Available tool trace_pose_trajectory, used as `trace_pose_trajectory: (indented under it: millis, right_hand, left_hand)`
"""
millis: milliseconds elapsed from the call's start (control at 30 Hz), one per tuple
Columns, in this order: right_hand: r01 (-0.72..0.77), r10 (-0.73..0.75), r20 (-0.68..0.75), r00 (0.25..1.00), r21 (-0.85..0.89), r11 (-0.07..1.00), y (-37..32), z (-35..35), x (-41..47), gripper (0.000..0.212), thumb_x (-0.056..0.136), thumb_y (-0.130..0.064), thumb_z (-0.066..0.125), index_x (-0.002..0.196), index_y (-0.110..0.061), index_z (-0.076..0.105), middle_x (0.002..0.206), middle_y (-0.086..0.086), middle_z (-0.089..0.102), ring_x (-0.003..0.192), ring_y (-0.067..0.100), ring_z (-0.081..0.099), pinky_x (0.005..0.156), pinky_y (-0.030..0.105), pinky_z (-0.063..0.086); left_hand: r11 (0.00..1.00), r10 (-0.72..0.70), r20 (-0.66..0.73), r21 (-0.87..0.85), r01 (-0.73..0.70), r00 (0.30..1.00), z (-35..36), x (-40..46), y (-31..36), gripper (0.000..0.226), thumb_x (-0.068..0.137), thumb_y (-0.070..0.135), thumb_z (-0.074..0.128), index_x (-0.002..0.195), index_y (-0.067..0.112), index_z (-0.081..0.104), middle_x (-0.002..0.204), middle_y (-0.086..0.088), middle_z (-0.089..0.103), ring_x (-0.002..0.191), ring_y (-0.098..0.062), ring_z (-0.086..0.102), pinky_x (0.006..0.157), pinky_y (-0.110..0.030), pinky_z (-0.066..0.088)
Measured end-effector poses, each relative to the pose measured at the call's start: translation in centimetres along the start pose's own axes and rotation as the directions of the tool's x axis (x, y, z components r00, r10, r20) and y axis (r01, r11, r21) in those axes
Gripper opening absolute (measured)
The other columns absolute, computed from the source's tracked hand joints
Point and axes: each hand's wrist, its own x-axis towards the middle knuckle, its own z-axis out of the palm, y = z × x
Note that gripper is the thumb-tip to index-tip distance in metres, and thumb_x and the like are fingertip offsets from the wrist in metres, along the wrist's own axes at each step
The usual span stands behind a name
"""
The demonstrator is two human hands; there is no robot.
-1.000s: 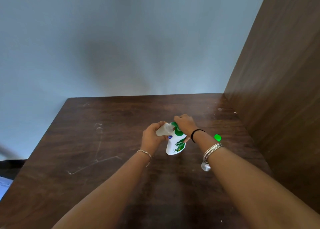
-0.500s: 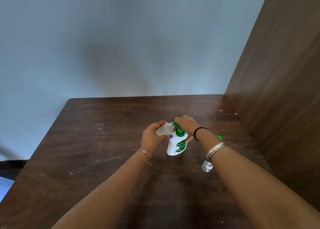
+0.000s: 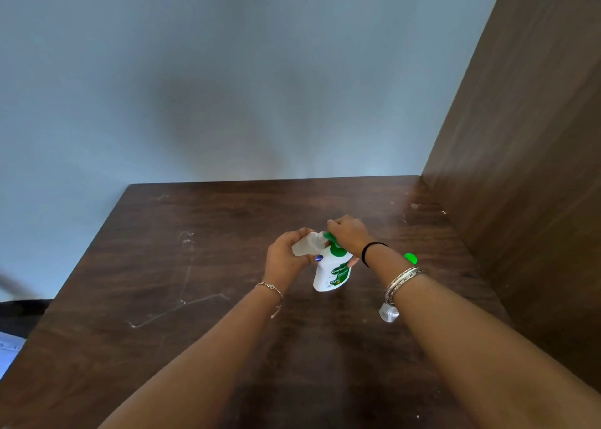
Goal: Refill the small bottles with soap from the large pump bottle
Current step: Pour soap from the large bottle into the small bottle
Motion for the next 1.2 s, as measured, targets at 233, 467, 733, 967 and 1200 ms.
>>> trace_pose_trajectory:
  millis: [233, 467, 733, 967, 1200]
  right_hand:
    - [-0.048, 0.045, 0.100, 0.994, 0.030, 0.998, -0.1, -0.5, -0.3, 0.027, 0.094, -0.026, 0.036, 0.098, -0.006, 0.053, 0.107, 0.017, 0.052, 0.097, 0.035, 0.058, 0.067, 0.041, 0.058]
    - [0.036, -0.032, 0.028, 0.999, -0.168, 0.985, 0.3, 0.3, 0.0, 0.034, 0.098, -0.022, 0.027, 0.099, -0.007, 0.057, 0.116, 0.016, 0.057, 0.095, 0.028, 0.051, 0.084, 0.035, 0.040]
    - [0.048, -0.043, 0.030, 0.999, -0.186, 0.981, 0.1, -0.3, 0.6, 0.020, 0.095, -0.012, 0.034, 0.101, -0.009, 0.053, 0.119, 0.012, 0.053, 0.113, 0.032, 0.049, 0.099, 0.041, 0.037]
    - [0.056, -0.054, 0.016, 0.998, -0.370, 0.927, 0.3, 0.0, -0.3, 0.029, 0.095, -0.021, 0.026, 0.106, -0.017, 0.052, 0.125, 0.005, 0.053, 0.115, 0.029, 0.045, 0.095, 0.043, 0.037]
    - [0.067, -0.048, 0.058, 0.997, -0.386, 0.920, -0.4, -0.8, 0.0, 0.028, 0.092, -0.023, 0.027, 0.102, -0.020, 0.053, 0.125, 0.005, 0.054, 0.115, 0.027, 0.044, 0.094, 0.045, 0.034]
  left_hand:
    - [1.000, 0.018, -0.001, -0.003, -0.018, 1.000, -0.3, 0.4, 0.4, 0.044, 0.064, 0.010, 0.080, 0.106, 0.014, 0.066, 0.102, -0.001, 0.065, 0.090, -0.010, 0.058, 0.072, -0.005, 0.041]
    - [0.998, 0.005, 0.007, 0.055, -0.005, 1.000, 0.0, 0.3, -0.3, 0.047, 0.066, 0.007, 0.078, 0.110, 0.013, 0.064, 0.107, -0.005, 0.066, 0.094, -0.014, 0.059, 0.075, -0.011, 0.040]
    - [0.999, -0.002, -0.012, 0.044, 0.002, 1.000, -0.3, 0.5, 0.1, 0.048, 0.066, 0.008, 0.078, 0.112, 0.012, 0.063, 0.110, -0.004, 0.065, 0.095, -0.013, 0.058, 0.078, -0.013, 0.040]
    - [0.997, -0.005, 0.012, 0.072, 0.004, 1.000, 0.1, 0.4, -0.1, 0.048, 0.066, 0.009, 0.078, 0.112, 0.014, 0.064, 0.110, -0.003, 0.065, 0.093, -0.010, 0.056, 0.080, -0.015, 0.040]
    - [0.999, 0.004, 0.010, 0.051, -0.004, 1.000, 0.0, 0.4, 0.1, 0.048, 0.065, 0.007, 0.078, 0.111, 0.013, 0.064, 0.110, -0.003, 0.065, 0.093, -0.010, 0.056, 0.078, -0.013, 0.039]
